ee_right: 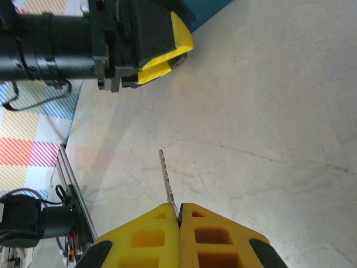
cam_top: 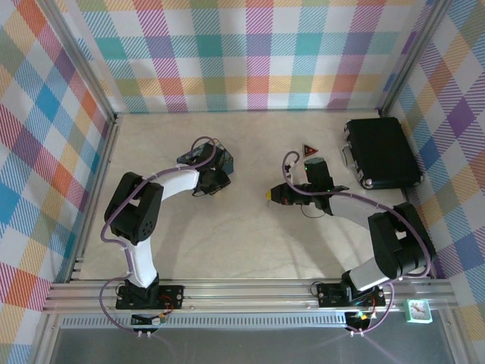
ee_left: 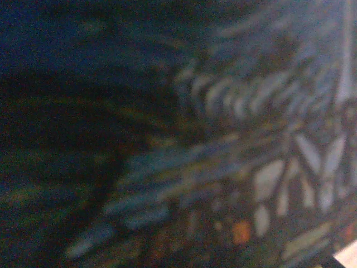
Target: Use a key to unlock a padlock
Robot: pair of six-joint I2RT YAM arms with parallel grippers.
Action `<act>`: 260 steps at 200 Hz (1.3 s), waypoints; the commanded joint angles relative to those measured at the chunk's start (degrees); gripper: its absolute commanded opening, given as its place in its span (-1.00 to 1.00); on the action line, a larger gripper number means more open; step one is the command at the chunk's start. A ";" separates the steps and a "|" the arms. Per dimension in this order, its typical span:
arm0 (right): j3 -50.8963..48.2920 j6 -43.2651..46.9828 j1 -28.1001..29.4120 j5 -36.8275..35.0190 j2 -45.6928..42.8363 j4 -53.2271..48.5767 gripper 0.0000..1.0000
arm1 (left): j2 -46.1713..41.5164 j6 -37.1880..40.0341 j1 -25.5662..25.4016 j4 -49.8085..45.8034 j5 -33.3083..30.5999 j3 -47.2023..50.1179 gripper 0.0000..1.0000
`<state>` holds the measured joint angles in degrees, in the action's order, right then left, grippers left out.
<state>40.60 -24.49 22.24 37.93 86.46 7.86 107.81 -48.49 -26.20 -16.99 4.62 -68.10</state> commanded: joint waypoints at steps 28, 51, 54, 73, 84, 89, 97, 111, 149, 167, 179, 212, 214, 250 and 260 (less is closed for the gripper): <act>-1.45 -0.11 4.45 -1.12 4.96 9.19 -1.00 | -5.43 -6.44 -0.08 -5.43 10.12 -0.78 -0.62; -0.86 -1.49 7.02 -3.04 8.25 13.93 -1.00 | -6.24 -7.67 -0.02 -6.11 11.99 -1.08 -0.62; -0.61 -1.52 7.23 -3.35 8.65 14.30 -1.00 | -6.35 -7.94 -0.06 -6.05 12.07 -1.00 -0.62; 0.79 -3.19 9.06 -4.54 12.18 18.20 -1.00 | -7.70 -9.63 0.01 -5.22 12.12 0.16 -0.62; 1.21 -3.97 10.10 -6.14 13.76 20.24 -1.00 | -8.25 -10.08 0.01 -5.03 11.66 0.42 -0.62; 1.41 -3.92 10.54 -7.24 14.20 20.54 -1.00 | -8.39 -10.19 0.00 -5.06 11.57 0.43 -0.62; 1.97 -3.67 11.32 -9.06 14.96 20.79 -1.00 | -8.64 -10.43 -0.01 -4.97 11.55 0.34 -0.61; 2.50 -4.11 12.24 -10.95 16.07 22.87 -1.00 | -9.07 -11.43 0.01 -4.22 11.58 0.56 -0.61; 3.02 -4.96 14.12 -15.84 16.90 27.15 -1.00 | -9.59 -13.72 0.00 -2.16 11.28 2.09 -0.62; 4.20 -5.30 14.66 -16.34 18.14 27.78 -1.00 | -9.89 -16.18 -0.05 0.43 11.87 3.54 -0.62; 4.69 -5.79 14.88 -16.41 19.21 27.84 -1.00 | -10.01 -17.10 -0.07 0.56 12.01 3.93 -0.62; 6.22 -8.15 14.94 -15.08 21.84 32.16 -1.00 | -10.54 -17.99 -0.22 2.92 11.90 3.94 -0.62; 6.33 -8.19 15.00 -14.99 21.85 32.25 -1.00 | -10.52 -18.03 -0.25 3.00 11.90 3.94 -0.62; 7.15 -8.80 15.16 -13.02 22.67 33.11 -1.00 | -10.95 -18.48 -0.60 3.72 11.29 4.02 -0.62; 7.04 -9.17 15.12 -12.40 22.47 33.51 -1.00 | -10.95 -18.48 -0.70 3.77 11.07 4.10 -0.62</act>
<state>46.11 -32.40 36.88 23.18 108.62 37.76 99.37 -65.82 -26.46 -15.92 14.98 -64.25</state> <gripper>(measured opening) 0.062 0.317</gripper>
